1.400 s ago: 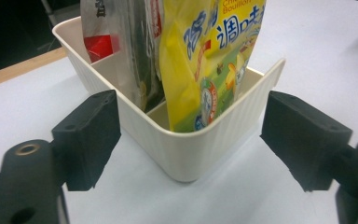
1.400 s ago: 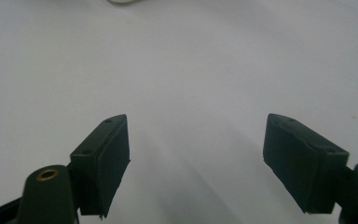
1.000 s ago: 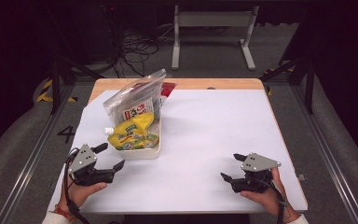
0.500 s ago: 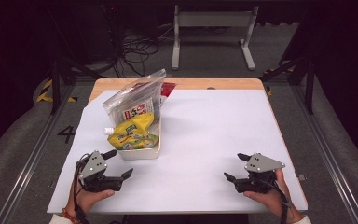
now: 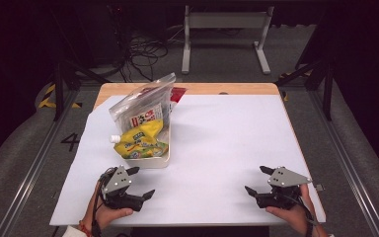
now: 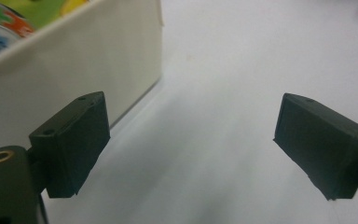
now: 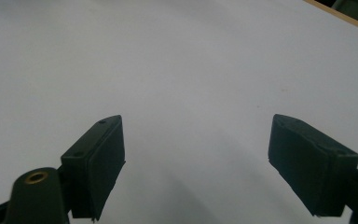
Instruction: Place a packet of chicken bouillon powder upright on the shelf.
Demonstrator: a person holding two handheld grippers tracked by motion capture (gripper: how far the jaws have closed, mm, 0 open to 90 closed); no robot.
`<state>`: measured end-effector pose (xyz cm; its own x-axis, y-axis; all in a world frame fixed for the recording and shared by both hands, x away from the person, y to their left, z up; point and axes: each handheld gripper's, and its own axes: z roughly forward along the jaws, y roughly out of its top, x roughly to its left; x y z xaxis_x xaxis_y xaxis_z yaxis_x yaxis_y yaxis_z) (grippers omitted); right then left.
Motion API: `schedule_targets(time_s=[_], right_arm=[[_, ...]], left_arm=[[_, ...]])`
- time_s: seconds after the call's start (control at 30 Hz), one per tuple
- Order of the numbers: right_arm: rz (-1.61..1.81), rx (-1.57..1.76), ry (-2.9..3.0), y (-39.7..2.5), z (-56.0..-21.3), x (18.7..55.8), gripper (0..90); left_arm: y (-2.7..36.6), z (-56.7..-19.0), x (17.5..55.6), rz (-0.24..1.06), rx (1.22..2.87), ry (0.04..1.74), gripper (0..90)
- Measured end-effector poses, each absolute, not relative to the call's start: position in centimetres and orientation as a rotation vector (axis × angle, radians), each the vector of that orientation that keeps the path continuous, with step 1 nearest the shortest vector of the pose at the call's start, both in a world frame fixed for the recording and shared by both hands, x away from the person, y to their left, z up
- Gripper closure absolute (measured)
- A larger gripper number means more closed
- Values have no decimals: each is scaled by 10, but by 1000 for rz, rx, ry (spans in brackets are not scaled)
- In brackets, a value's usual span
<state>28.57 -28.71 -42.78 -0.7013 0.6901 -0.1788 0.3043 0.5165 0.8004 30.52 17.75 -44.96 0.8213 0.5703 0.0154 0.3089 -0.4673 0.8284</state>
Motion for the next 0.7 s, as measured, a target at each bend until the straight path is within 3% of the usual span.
schedule_targets(time_s=[0.7], right_arm=[[1053,801,2309,-280,-438,285,154]], left_arm=[[164,-453,310,347,2153,599,110]])
